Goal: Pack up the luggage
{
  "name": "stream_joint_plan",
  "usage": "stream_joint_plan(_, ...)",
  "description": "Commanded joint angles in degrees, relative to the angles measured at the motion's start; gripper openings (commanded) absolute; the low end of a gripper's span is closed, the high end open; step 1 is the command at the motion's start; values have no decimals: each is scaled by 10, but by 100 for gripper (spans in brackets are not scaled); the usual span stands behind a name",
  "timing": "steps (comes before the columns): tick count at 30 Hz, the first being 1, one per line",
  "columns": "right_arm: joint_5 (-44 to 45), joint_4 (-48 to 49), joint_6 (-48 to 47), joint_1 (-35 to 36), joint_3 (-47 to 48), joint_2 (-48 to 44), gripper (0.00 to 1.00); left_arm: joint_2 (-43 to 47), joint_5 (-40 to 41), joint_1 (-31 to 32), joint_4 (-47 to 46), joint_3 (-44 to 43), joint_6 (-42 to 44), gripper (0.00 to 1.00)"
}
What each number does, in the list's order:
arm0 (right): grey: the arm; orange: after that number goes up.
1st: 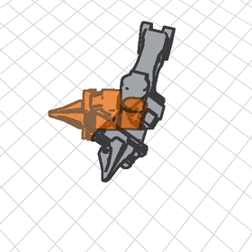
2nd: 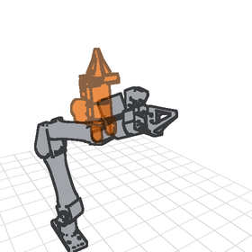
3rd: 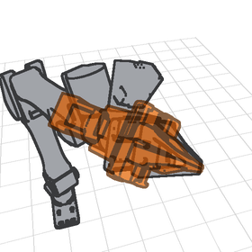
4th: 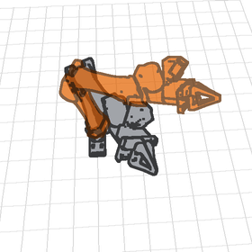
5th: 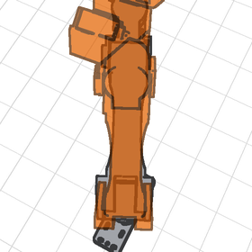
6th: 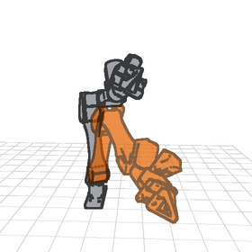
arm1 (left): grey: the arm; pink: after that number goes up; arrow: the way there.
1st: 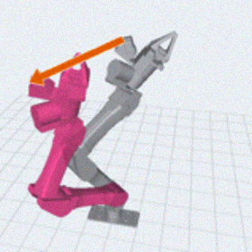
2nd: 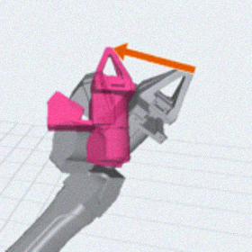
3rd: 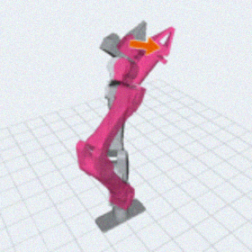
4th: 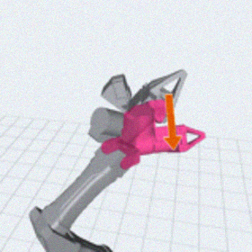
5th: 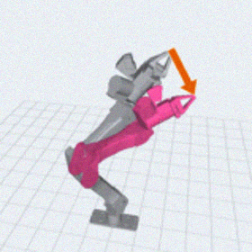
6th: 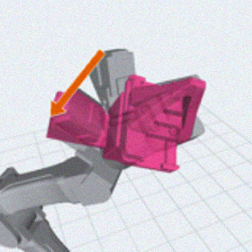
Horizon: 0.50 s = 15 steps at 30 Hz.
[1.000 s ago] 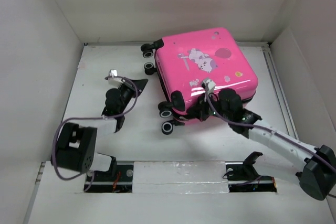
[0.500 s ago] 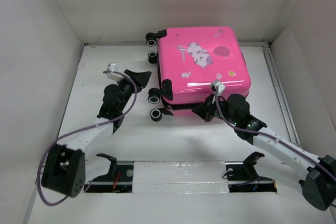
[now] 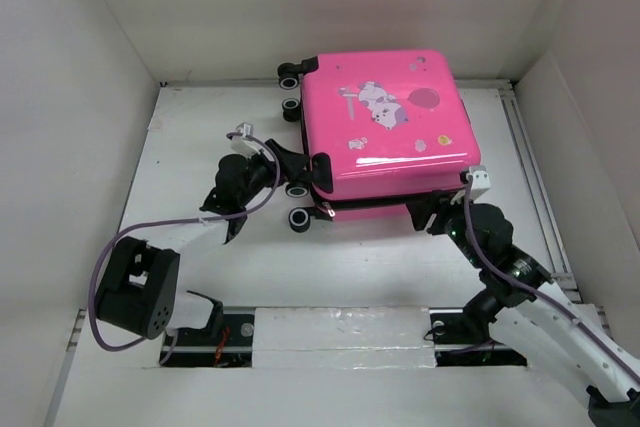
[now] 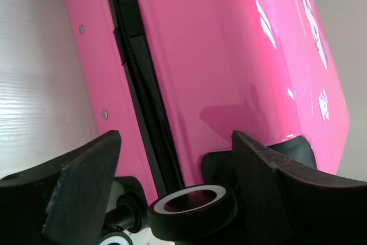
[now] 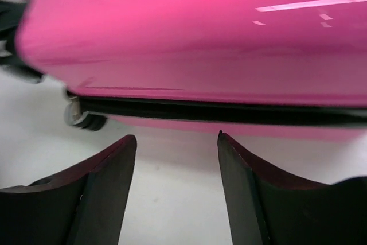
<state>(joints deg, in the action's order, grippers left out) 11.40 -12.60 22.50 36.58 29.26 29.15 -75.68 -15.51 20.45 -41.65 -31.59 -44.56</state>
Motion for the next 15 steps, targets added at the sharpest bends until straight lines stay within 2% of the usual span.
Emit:
stream_joint_plan(1,171,-52,49,-12,27,21,65,-6,-77,40,-52,7,18,72)
stream_joint_plan(4,223,-29,63,-26,33,35,68,-6,-84,54,-65,14,12,62)
stream_joint_plan(7,219,11,45,-79,46,52,71,-6,-90,59,-76,28,7,58)
stream_joint_plan(10,165,51,15,-166,74,80,78,-6,-90,79,-88,40,2,53)
stream_joint_plan(12,84,65,2,-242,107,106,81,-6,-97,88,-101,47,-4,49)
stream_joint_plan(14,41,85,-4,-293,124,129,82,-6,-108,95,-101,47,-4,46)
stream_joint_plan(15,7,94,-4,-342,138,143,82,-6,-108,100,-106,59,-11,43)
